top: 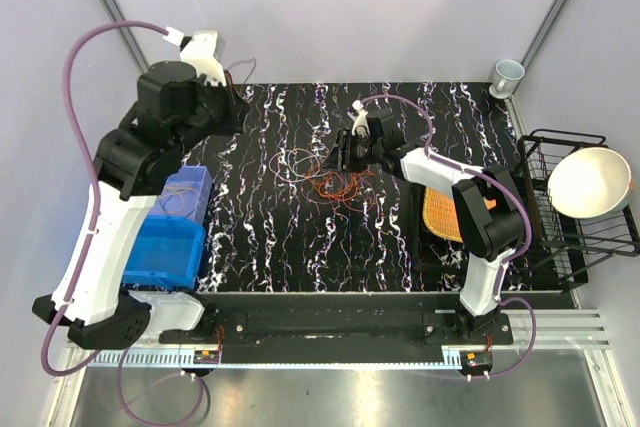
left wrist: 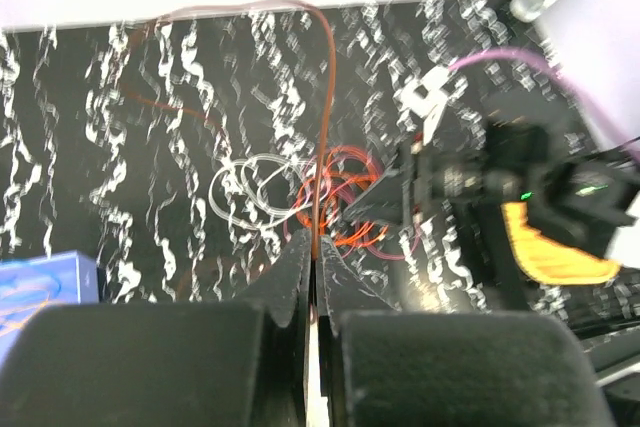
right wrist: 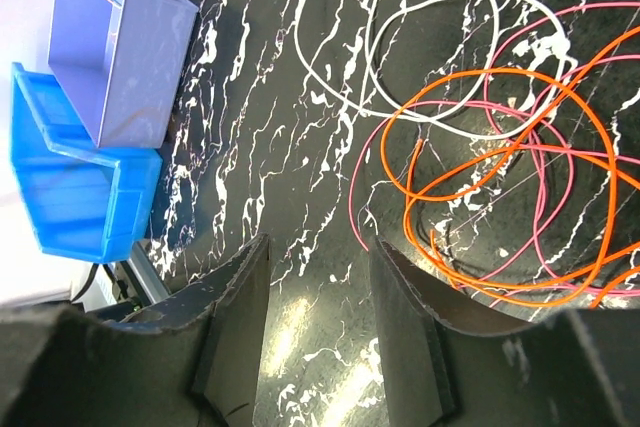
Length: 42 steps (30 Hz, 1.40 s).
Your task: Untangle the cables
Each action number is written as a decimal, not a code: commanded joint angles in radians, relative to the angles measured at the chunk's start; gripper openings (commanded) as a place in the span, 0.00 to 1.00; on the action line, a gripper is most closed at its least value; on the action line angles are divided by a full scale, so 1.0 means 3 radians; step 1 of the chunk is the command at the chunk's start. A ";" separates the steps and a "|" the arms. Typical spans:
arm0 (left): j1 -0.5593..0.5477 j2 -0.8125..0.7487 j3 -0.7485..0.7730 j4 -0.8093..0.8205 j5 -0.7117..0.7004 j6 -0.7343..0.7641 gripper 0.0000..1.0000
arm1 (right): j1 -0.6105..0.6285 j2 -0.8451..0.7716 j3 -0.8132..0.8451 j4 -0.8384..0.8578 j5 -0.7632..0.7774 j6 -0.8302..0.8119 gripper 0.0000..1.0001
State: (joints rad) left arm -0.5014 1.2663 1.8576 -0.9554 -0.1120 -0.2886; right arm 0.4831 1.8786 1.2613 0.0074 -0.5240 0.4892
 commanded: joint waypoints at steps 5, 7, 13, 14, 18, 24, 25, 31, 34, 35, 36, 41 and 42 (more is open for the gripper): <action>0.0050 0.0396 0.0822 -0.0673 0.0169 -0.0142 0.00 | -0.0030 -0.0575 -0.0328 0.0598 -0.0324 0.0046 0.61; 0.0107 0.0580 0.0981 -0.0884 0.0199 -0.0300 0.00 | -0.0030 -0.0830 -0.0415 0.0716 -0.0360 0.0051 0.64; 0.0326 0.0504 0.0335 -0.0769 0.0919 -0.0536 0.00 | -0.0030 -0.1541 -0.0538 0.0829 -0.0554 -0.0061 0.75; 0.0362 0.0433 0.0216 -0.0697 0.1108 -0.0556 0.00 | -0.0036 -0.1623 -0.0548 0.0875 -0.0544 -0.0081 0.79; 0.0475 0.0335 -0.0244 -0.0522 0.1549 -0.0638 0.00 | -0.0030 -0.1981 -0.0600 0.1171 -0.0722 -0.0133 0.91; 0.0480 0.0315 -0.0404 -0.0522 0.2341 -0.0552 0.00 | -0.0030 -0.1707 -0.0248 0.1391 -0.1371 -0.0046 0.94; 0.0480 0.0294 -0.0419 -0.0522 0.2403 -0.0547 0.00 | -0.0030 -0.1655 -0.0201 0.1447 -0.1474 0.0025 0.95; 0.0480 0.0136 -0.0532 -0.0517 0.2612 -0.0557 0.00 | -0.0030 -0.1190 0.0391 0.1724 -0.1975 0.0281 0.95; 0.0485 0.0125 -0.0552 -0.0507 0.2710 -0.0557 0.00 | -0.0030 -0.0909 0.0622 0.2050 -0.2139 0.0688 0.96; 0.0480 0.0125 -0.0557 -0.0502 0.2705 -0.0557 0.00 | -0.0025 -0.0772 0.0643 0.2340 -0.2215 0.0832 0.96; 0.0480 0.0125 -0.0552 -0.0497 0.2705 -0.0557 0.00 | -0.0020 -0.0699 0.0638 0.2545 -0.2247 0.1193 0.96; 0.0480 0.0151 -0.0608 -0.0359 0.2853 -0.0597 0.00 | 0.0010 -0.0224 0.0566 0.4314 -0.2420 0.2463 0.96; 0.0485 0.0151 -0.0608 -0.0318 0.2868 -0.0608 0.00 | 0.0021 -0.0173 0.0576 0.4509 -0.2441 0.2764 0.95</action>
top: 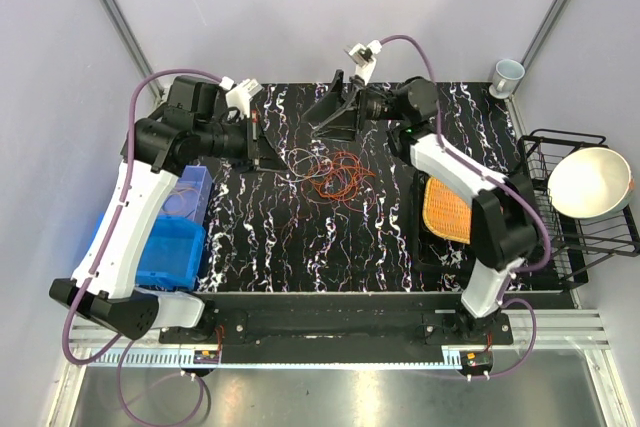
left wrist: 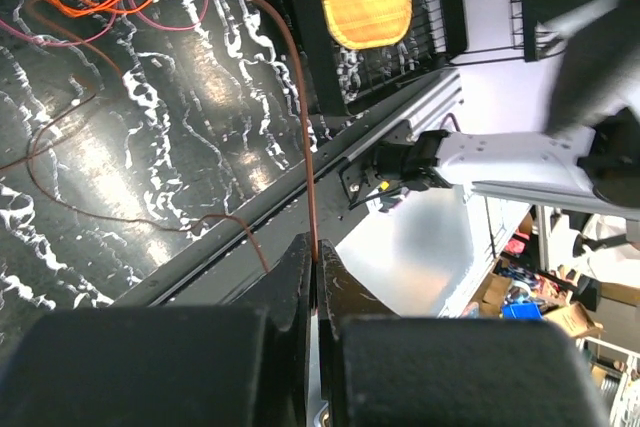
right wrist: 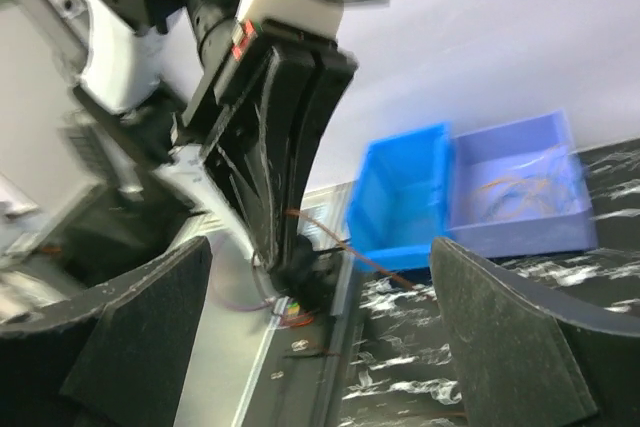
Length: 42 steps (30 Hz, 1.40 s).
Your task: Untangle the cables
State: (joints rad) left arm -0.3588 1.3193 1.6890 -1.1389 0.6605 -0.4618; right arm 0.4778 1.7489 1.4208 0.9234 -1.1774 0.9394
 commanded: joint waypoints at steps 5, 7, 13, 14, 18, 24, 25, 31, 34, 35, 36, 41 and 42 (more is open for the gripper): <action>0.0005 0.0046 -0.0026 0.0299 0.0283 -0.0020 0.00 | 0.0146 0.0342 0.0014 0.1703 -0.0432 0.1338 0.95; 0.0005 0.0066 -0.0005 0.0304 0.0263 -0.0020 0.00 | 0.0156 0.0317 -0.0057 0.1627 -0.0442 0.1261 0.95; 0.0005 0.0143 0.0132 0.0335 0.0212 -0.0056 0.00 | 0.0258 0.0169 -0.0211 0.1173 -0.0442 0.0827 0.95; 0.0010 0.0153 0.0178 0.0335 0.0181 -0.0081 0.00 | 0.0274 0.0143 -0.0251 0.1075 -0.0422 0.0740 0.94; 0.0030 0.0184 0.0260 0.0421 0.0099 -0.0168 0.00 | 0.0314 -0.0066 -0.0451 0.0432 -0.0294 0.0138 0.94; 0.0035 0.0194 0.0230 0.0656 0.0099 -0.0363 0.00 | 0.0411 -0.0440 -0.0844 -0.0423 0.0467 -0.0794 0.94; 0.0035 0.0189 0.0199 0.0687 0.0079 -0.0414 0.00 | 0.0478 -0.0501 -0.0885 -0.0460 0.0620 -0.0870 0.94; 0.0040 0.0117 0.0107 0.0907 -0.0023 -0.0582 0.00 | 0.0734 -0.0721 -0.1019 -0.1109 0.1290 -0.1561 0.92; 0.0056 0.0092 0.0112 0.0958 -0.0095 -0.0639 0.00 | 0.0826 -0.0742 -0.1014 -0.1227 0.1373 -0.1700 0.91; 0.0056 0.0087 0.0112 0.0984 -0.0110 -0.0649 0.00 | 0.0831 -0.0742 -0.1019 -0.1227 0.1383 -0.1695 0.91; 0.0071 0.0092 0.0112 0.0994 -0.0115 -0.0664 0.00 | 0.0836 -0.0742 -0.1029 -0.1217 0.1399 -0.1689 0.91; 0.0102 0.0066 0.0117 0.1030 -0.0172 -0.0711 0.00 | 0.0841 -0.0783 -0.1116 -0.1211 0.1480 -0.1689 0.90; 0.0117 0.0066 0.0117 0.1035 -0.0172 -0.0711 0.00 | 0.0841 -0.0803 -0.1131 -0.1217 0.1511 -0.1689 0.90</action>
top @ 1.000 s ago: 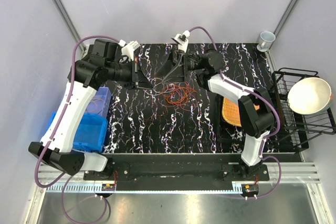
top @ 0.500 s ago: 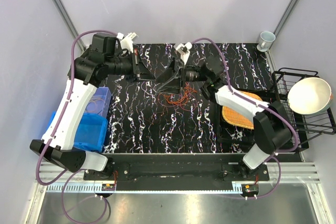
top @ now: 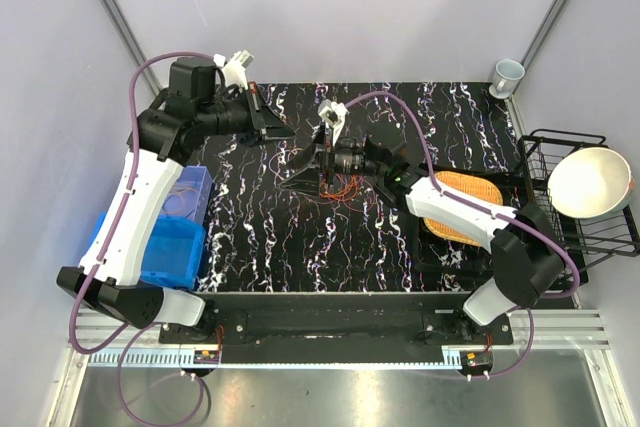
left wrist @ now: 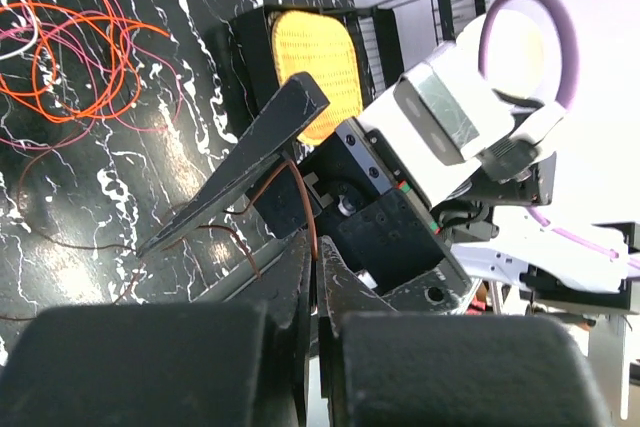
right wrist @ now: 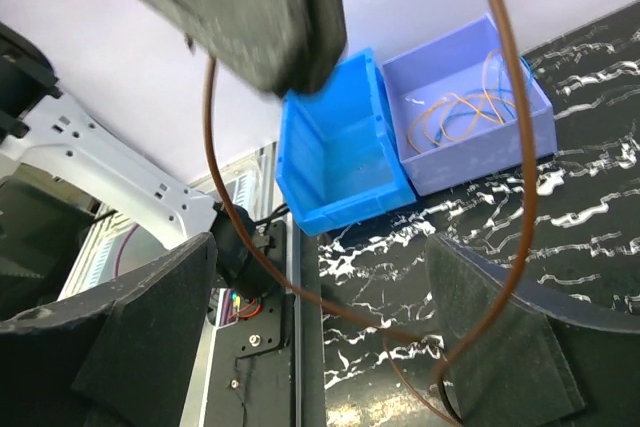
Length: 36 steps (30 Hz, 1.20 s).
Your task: Untangle the cables
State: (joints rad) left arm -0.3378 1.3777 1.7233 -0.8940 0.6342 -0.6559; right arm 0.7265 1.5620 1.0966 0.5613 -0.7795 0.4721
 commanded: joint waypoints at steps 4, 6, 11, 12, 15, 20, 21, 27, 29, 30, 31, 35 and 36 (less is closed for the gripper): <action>0.0083 -0.0139 0.0003 0.0244 -0.0104 -0.0089 0.00 | 0.0012 -0.0185 -0.0096 0.0000 0.0246 -0.0116 0.87; 0.0093 -0.0154 -0.0002 0.0255 -0.0110 -0.0104 0.00 | 0.0017 -0.0180 -0.0107 0.0005 0.0287 -0.0101 0.86; 0.0119 -0.0185 -0.0012 0.0270 -0.0155 -0.0120 0.00 | 0.0022 -0.0160 -0.0127 -0.0025 0.0400 -0.0086 0.68; 0.0119 -0.0190 -0.0028 0.0280 -0.0161 -0.0130 0.00 | 0.0022 -0.0160 -0.0127 -0.0025 0.0455 -0.0086 0.65; 0.0119 -0.0210 -0.0094 0.0326 -0.0145 -0.0155 0.00 | 0.0038 -0.0124 -0.0086 -0.0051 0.0527 -0.0055 0.54; 0.0119 -0.0236 -0.0145 0.0377 -0.0176 -0.0186 0.00 | 0.0084 -0.0052 0.0011 -0.0178 0.0675 -0.0055 0.42; 0.0124 -0.0241 -0.0135 0.0382 -0.0186 -0.0191 0.00 | 0.0084 -0.0052 0.0021 -0.0184 0.0691 -0.0055 0.40; 0.0129 -0.0282 -0.0156 0.0383 -0.0263 -0.0171 0.00 | 0.0089 -0.0047 0.0031 -0.0153 0.0712 -0.0009 0.04; 0.0154 -0.0312 -0.0171 0.0342 -0.0350 -0.0079 0.15 | 0.0094 -0.0078 0.0037 -0.0189 0.0742 -0.0014 0.00; 0.0149 -0.0353 -0.0161 0.0266 -0.0401 -0.0028 0.28 | 0.0089 -0.0088 0.0047 -0.0209 0.0758 -0.0034 0.00; 0.0154 -0.0379 -0.0161 0.0199 -0.0609 0.0038 0.52 | 0.0089 -0.0093 0.0057 -0.0270 0.0778 -0.0040 0.00; 0.0170 -0.0547 -0.0221 -0.0159 -0.1351 0.0360 0.84 | 0.0089 -0.0144 0.0220 -0.0551 0.0951 -0.0131 0.00; 0.0170 -0.0649 -0.0278 -0.0210 -0.1474 0.0391 0.86 | 0.0094 -0.0144 0.0322 -0.0603 0.0977 -0.0162 0.00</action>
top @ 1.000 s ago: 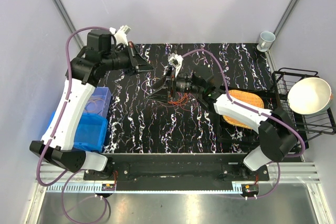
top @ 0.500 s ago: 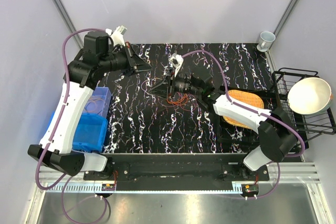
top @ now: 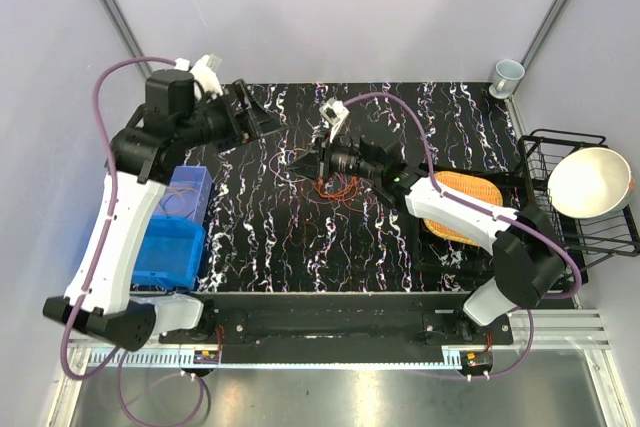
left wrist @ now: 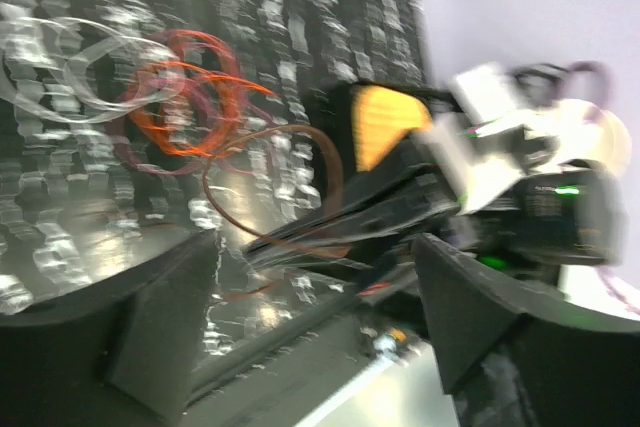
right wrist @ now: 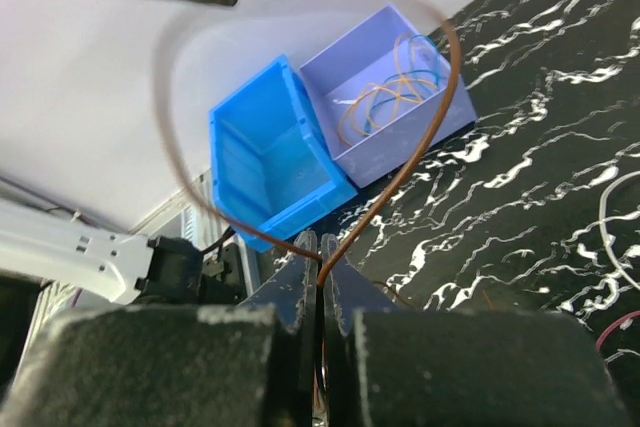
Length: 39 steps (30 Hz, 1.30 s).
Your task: Untangle the cables
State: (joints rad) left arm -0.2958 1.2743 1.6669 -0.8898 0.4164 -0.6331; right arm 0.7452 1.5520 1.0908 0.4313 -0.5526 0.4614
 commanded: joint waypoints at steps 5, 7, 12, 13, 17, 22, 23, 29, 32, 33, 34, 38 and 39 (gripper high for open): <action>0.0035 -0.0755 -0.0742 0.0030 -0.0800 0.0591 0.87 | 0.0027 -0.0050 0.0710 -0.0532 0.0349 -0.0152 0.00; 0.0035 -0.0985 -0.0943 0.0235 -0.0673 0.0663 0.86 | 0.0027 -0.0025 0.0878 -0.0670 0.0359 -0.0147 0.00; 0.0025 -0.1460 -0.1475 0.0766 -0.0478 0.0832 0.83 | 0.0032 0.0032 0.1119 -0.0895 0.0441 -0.0050 0.00; 0.0015 -0.1507 -0.1582 0.0838 -0.0488 0.0832 0.82 | 0.0027 0.0037 0.1139 -0.0951 0.0446 -0.0025 0.00; -0.0138 -0.1573 -0.1711 0.1038 -0.0626 0.0735 0.79 | 0.0027 0.0022 0.1176 -0.0998 0.0431 0.0052 0.00; -0.0944 -0.1477 -0.1665 0.1202 -0.1366 0.0928 0.80 | 0.0027 0.0032 0.1242 -0.1171 0.0512 0.0068 0.00; -0.1068 -0.1436 -0.1650 0.1202 -0.1484 0.1056 0.80 | 0.0027 0.0037 0.1288 -0.1212 0.0523 0.0078 0.00; -0.1570 -0.1109 -0.1537 0.1212 -0.1930 0.1384 0.75 | 0.0032 0.0047 0.1436 -0.1580 0.0584 0.0073 0.00; -0.1683 -0.0981 -0.1471 0.1222 -0.2017 0.1471 0.71 | 0.0027 0.0032 0.1452 -0.1657 0.0584 0.0073 0.00; -0.1708 -0.0950 -0.1456 0.1217 -0.2103 0.1486 0.70 | 0.0027 0.0027 0.1447 -0.1662 0.0589 0.0083 0.00; -0.1764 -0.0914 -0.1420 0.1222 -0.2170 0.1502 0.69 | 0.0032 0.0007 0.1441 -0.1657 0.0599 0.0083 0.00; -0.1852 -0.0797 -0.1379 0.1283 -0.2318 0.1583 0.66 | 0.0027 -0.0009 0.1406 -0.1657 0.0605 0.0078 0.00; -0.1862 -0.0781 -0.1369 0.1299 -0.2324 0.1604 0.66 | 0.0032 -0.0004 0.1406 -0.1657 0.0599 0.0083 0.00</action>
State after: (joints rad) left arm -0.8352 1.0279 1.1969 -0.5785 -0.1928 -0.2047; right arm 0.7460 1.5730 1.4826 -0.0650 -0.3996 0.4782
